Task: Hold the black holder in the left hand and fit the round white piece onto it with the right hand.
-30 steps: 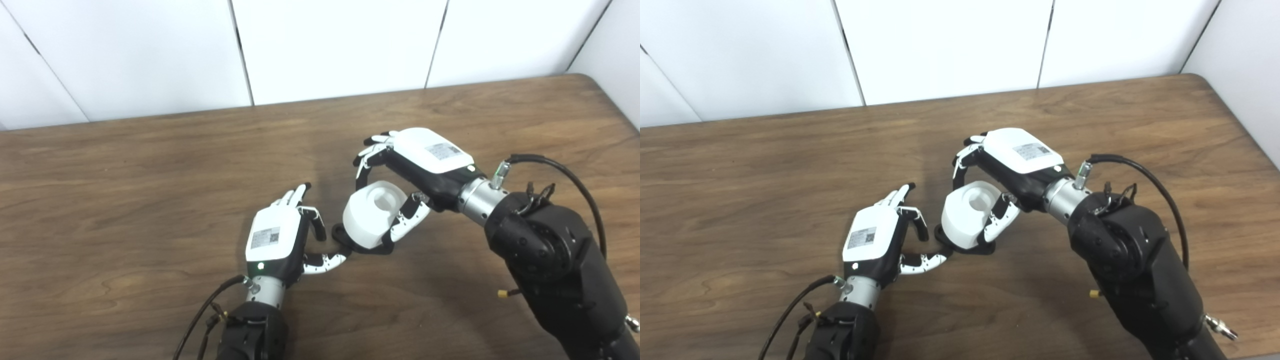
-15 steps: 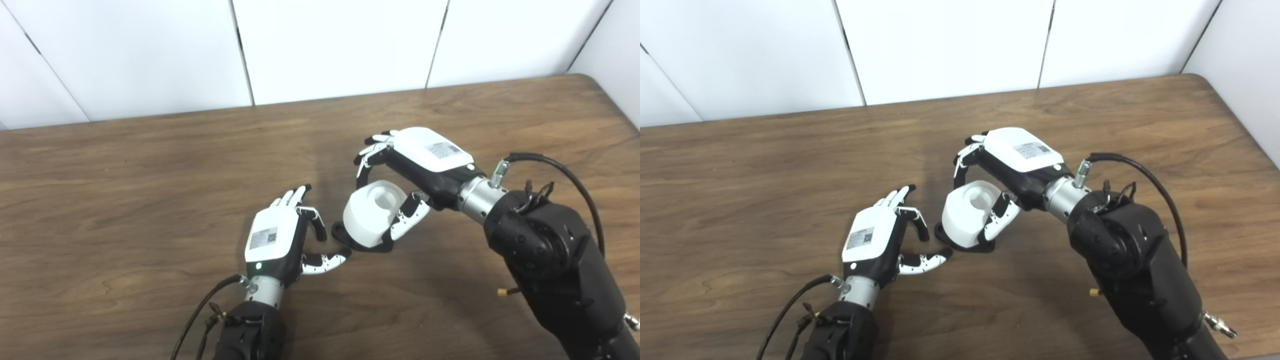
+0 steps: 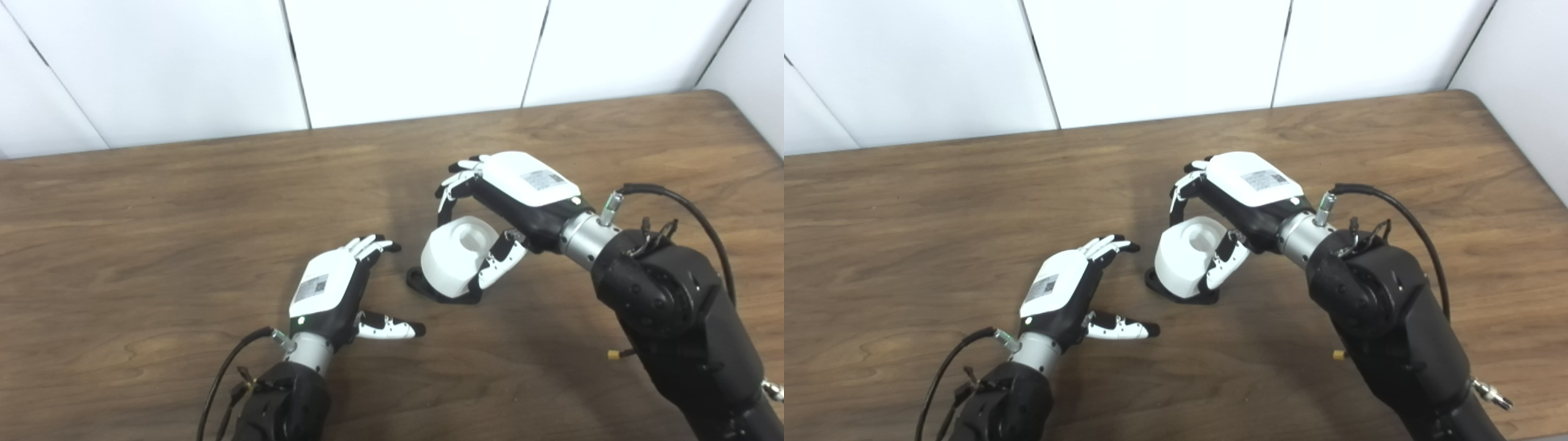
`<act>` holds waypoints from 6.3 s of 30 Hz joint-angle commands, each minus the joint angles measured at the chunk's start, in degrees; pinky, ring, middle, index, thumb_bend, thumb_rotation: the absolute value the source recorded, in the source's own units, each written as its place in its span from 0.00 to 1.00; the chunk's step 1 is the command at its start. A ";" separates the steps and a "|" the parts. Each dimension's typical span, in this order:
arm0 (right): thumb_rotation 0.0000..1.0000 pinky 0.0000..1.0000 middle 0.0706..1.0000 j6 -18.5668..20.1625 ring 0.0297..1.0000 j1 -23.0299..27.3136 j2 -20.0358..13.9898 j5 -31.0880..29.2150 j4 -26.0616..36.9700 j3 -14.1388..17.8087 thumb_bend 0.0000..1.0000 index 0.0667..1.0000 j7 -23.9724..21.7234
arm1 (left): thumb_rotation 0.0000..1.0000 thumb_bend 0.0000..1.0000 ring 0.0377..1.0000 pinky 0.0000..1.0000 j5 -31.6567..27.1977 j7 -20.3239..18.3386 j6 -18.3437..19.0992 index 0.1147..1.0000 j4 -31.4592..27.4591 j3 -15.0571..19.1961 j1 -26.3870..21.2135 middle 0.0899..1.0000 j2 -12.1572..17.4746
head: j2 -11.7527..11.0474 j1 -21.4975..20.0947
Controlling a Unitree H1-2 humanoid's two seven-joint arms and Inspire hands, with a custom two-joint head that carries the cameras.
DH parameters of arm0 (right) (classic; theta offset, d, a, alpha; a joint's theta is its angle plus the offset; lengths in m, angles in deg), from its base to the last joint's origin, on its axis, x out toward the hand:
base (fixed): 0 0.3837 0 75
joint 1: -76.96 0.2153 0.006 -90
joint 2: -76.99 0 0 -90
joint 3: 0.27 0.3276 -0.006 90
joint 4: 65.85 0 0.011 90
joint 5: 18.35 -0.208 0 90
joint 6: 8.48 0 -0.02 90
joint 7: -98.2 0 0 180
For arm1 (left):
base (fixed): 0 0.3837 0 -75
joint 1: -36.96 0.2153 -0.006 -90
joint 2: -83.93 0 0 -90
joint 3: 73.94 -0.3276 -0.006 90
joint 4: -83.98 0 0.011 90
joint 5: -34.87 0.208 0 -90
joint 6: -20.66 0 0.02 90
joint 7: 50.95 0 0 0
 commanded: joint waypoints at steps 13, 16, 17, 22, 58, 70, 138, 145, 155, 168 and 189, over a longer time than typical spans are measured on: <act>0.14 0.97 0.78 -0.96 0.92 1.32 0.07 -0.08 0.00 0.93 0.52 0.45 1.09 | 0.08 0.94 0.91 0.87 -10.74 1.30 -2.72 0.70 2.68 3.61 1.68 0.86 -0.60 | 0.39 0.48; 0.14 0.97 0.78 -0.91 0.92 1.37 0.02 0.00 -0.10 0.94 0.52 0.45 0.99 | 0.05 0.90 0.90 0.84 -14.20 3.83 -6.46 0.68 5.72 4.45 1.39 0.85 -0.64 | 0.35 0.57; 0.14 0.97 0.78 -0.86 0.92 1.46 -0.02 0.07 -0.08 0.88 0.52 0.45 0.80 | 0.05 0.89 0.90 0.83 -15.56 4.39 -7.70 0.67 7.32 4.69 0.98 0.85 -0.60 | 0.35 0.57; 0.14 0.97 0.78 -1.03 0.92 1.67 -0.34 -0.25 0.17 0.87 0.52 0.45 0.42 | 0.05 0.87 0.91 0.81 -19.07 6.14 -11.24 0.67 12.54 4.72 -0.89 0.86 -0.30 | 0.49 0.52; 0.13 0.95 0.79 0.87 0.94 0.66 2.43 -0.92 0.98 0.91 0.52 0.45 0.30 | 0.13 0.85 0.92 0.97 -1.14 2.83 -7.34 0.55 14.89 -6.42 -12.23 0.85 5.10 | 1.94 2.07; 0.13 0.91 0.79 0.56 0.93 0.27 2.12 -1.62 1.01 1.70 0.52 0.45 0.71 | 0.06 0.53 0.93 0.97 2.30 1.55 -6.53 0.42 13.56 -6.97 -12.36 0.84 5.43 | 2.45 2.66; 0.13 0.79 0.76 -1.90 0.92 12.12 0.79 3.49 3.36 -0.47 0.52 0.45 -11.52 | 0.06 0.52 0.90 0.94 0.66 -0.65 -6.52 0.42 12.55 -6.43 -12.85 0.79 5.31 | 4.04 1.06; 0.13 0.81 0.77 -2.11 0.93 11.90 1.49 3.64 1.19 -1.56 0.52 0.45 -10.92 | 0.06 0.52 0.91 0.94 0.33 -0.67 -6.38 0.42 12.28 -6.32 -12.52 0.79 5.12 | 4.30 0.93; 0.13 0.82 0.77 -3.41 0.94 11.47 2.01 4.30 -0.87 -2.85 0.52 0.45 -10.18 | 0.06 0.52 0.90 0.93 0.59 -0.47 -5.92 0.42 11.96 -6.40 -12.44 0.79 4.95 | 4.42 0.54; 0.13 0.81 0.77 -3.84 0.96 12.07 1.50 3.69 -0.26 -3.47 0.52 0.45 -11.59 | 0.06 0.52 0.91 0.94 0.38 -0.89 -5.70 0.42 11.49 -6.26 -12.22 0.79 5.04 | 4.47 -0.28; 0.13 0.74 0.77 -3.63 0.93 15.16 1.37 5.10 2.18 -0.96 0.52 0.45 -13.27 | 0.06 0.52 0.91 0.94 -0.01 -0.49 -6.09 0.42 12.15 -6.11 -11.81 0.79 5.35 | 4.45 -0.60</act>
